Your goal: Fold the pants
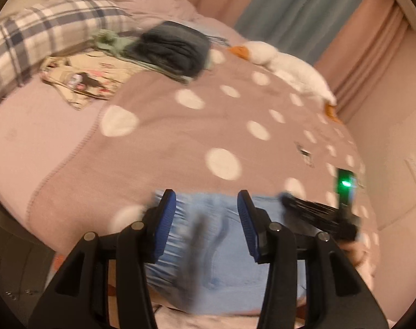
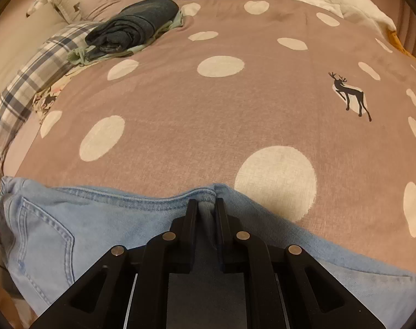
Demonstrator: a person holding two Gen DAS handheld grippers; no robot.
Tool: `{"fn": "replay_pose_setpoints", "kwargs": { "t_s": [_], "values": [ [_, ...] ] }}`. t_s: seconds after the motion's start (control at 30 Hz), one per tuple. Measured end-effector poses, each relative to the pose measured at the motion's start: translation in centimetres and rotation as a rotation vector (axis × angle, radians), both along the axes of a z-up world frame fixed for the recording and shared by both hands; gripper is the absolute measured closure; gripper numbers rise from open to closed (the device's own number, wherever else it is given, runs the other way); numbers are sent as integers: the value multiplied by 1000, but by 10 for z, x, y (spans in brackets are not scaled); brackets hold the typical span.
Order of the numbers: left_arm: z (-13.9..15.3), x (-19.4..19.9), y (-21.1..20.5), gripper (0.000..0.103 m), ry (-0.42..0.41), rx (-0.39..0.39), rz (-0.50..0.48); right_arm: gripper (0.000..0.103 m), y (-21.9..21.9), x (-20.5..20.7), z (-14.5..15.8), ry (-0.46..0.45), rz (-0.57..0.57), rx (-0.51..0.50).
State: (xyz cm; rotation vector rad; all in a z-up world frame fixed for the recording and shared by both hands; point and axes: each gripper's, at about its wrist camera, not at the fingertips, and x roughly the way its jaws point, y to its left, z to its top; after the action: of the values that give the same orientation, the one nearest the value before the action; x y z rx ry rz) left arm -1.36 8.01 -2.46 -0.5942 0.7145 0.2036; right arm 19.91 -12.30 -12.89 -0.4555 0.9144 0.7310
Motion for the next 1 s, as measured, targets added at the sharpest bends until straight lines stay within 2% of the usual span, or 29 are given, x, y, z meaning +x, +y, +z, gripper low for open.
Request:
{"fn": "replay_pose_setpoints", "kwargs": {
  "t_s": [0.13,0.27,0.4,0.47,0.67,0.83,1.0],
  "values": [
    [-19,13,-21,58,48,-45,-95,93,2,-3,0,-27,-2,-13],
    [-47,25,-33,59,120,-42,-115,93,1,-2,0,-30,-4,-10],
    [-66,32,-42,74,199,-11,-130,93,1,-3,-1,-38,-9,-7],
    [-68,31,-42,74,193,-8,-122,93,1,-4,-1,-44,-11,-7],
    [-77,29,-34,75,195,-71,-123,93,0,-3,-1,-41,-17,6],
    [-77,29,-38,75,197,-41,-129,93,1,-4,-1,-45,-20,2],
    [-77,28,-37,75,189,-53,-129,93,2,-5,-1,-52,-25,3]
  ]
}}
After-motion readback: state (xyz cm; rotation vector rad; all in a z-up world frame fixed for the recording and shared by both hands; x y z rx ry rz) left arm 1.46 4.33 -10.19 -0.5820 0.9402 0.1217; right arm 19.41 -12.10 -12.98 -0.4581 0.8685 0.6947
